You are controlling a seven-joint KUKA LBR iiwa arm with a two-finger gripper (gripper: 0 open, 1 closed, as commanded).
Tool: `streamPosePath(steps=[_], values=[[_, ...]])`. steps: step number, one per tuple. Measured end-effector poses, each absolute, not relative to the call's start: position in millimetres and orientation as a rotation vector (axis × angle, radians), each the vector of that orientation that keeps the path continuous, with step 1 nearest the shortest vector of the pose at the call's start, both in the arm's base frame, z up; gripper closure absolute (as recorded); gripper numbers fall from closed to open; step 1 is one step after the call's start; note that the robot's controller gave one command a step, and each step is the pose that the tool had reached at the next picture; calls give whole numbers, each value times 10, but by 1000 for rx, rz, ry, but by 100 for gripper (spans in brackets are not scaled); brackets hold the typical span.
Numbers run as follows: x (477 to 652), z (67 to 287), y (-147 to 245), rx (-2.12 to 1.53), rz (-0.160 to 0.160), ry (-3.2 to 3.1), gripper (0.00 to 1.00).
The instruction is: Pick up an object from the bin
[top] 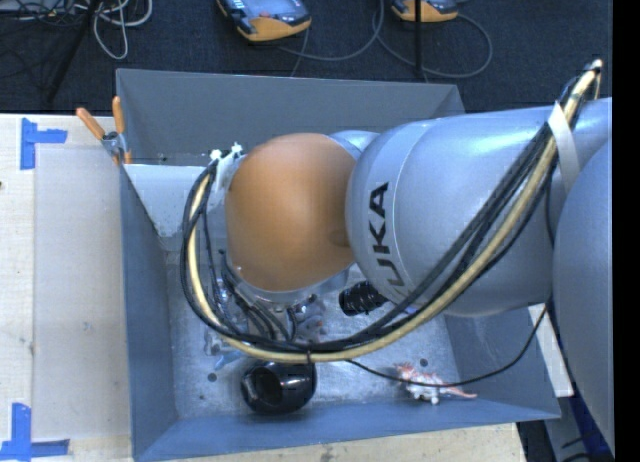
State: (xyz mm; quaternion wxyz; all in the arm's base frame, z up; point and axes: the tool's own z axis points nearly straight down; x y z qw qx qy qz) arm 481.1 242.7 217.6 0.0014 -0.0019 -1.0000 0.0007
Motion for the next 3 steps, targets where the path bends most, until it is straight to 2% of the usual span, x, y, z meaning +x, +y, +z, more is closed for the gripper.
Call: streamPosePath(steps=[1, 2, 3], values=[[4812, 2176, 2426, -8, 2, -3139, 0], [4811, 2176, 2426, -8, 2, -3139, 0], [4820, 1512, 2459, 38, 2, -3138, 100]])
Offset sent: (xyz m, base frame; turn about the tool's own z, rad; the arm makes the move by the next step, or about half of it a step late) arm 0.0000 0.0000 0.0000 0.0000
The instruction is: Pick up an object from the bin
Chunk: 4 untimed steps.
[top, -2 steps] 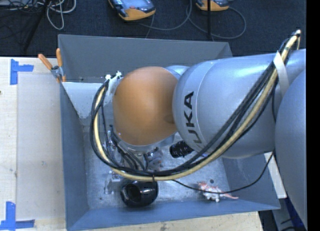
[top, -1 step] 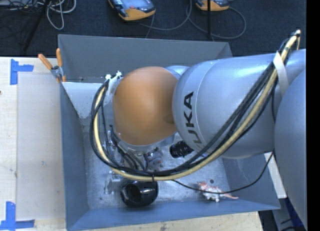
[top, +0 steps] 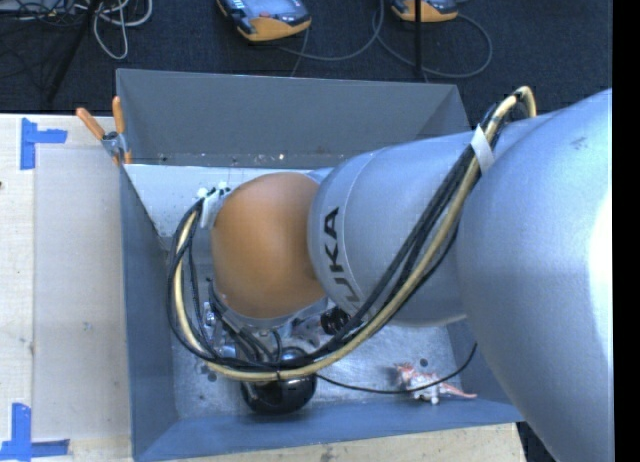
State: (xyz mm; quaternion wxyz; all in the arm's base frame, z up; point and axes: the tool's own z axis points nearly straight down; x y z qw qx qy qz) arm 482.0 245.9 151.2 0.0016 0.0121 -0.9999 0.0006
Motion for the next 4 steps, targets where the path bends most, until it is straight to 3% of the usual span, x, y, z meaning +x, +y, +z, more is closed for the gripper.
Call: streamPosePath(steps=[1, 3, 4], values=[[4821, 1512, 2458, 37, 2, -3138, 100], [4778, 1779, 2208, 260, 3, -3129, 100], [5102, 1885, 2115, -92, 0, -3141, 0]])
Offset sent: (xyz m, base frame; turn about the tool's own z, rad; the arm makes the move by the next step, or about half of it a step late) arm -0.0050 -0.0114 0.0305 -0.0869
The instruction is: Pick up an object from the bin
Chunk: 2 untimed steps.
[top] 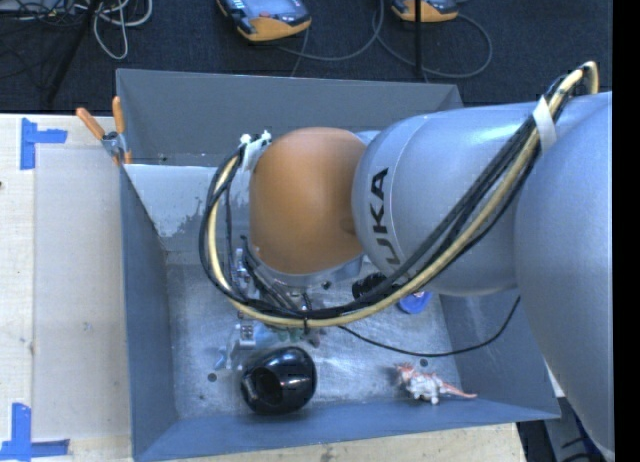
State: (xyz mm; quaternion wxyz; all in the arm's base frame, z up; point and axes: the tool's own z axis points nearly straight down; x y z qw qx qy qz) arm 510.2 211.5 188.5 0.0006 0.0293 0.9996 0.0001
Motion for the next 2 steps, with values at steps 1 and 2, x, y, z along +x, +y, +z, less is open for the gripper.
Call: streamPosePath(steps=[1, 2], values=[[5099, 1883, 2114, 94, 0, 3140, 0], [5003, 1492, 1913, -36, 2, 3140, 0]])
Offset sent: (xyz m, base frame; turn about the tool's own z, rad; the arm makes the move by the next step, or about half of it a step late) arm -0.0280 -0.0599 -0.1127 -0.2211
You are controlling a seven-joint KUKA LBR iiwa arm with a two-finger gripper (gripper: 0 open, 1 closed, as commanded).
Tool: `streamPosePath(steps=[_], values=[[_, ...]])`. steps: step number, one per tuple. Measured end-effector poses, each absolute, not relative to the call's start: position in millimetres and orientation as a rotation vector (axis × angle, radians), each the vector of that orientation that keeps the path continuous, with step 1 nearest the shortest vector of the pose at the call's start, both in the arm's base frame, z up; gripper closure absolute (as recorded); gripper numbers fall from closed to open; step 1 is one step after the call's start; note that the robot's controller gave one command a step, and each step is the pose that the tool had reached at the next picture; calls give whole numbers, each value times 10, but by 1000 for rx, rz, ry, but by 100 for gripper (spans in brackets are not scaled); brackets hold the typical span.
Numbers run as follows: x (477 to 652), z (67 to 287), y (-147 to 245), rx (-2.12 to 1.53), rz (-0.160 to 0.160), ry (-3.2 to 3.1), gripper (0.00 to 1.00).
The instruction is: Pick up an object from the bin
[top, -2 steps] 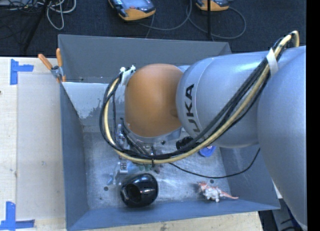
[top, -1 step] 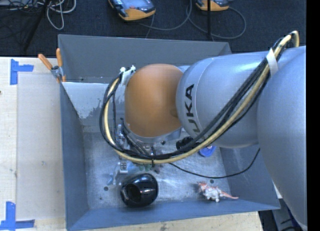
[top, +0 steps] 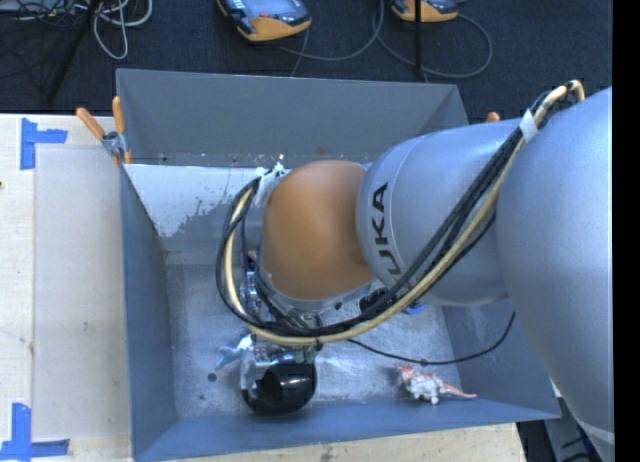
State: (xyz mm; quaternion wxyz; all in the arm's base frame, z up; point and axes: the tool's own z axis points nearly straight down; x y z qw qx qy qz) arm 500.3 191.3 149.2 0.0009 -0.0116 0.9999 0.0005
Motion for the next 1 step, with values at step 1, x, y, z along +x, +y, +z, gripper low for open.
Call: streamPosePath(steps=[1], values=[[4986, 1066, 1643, 52, 14, 3134, 0]])
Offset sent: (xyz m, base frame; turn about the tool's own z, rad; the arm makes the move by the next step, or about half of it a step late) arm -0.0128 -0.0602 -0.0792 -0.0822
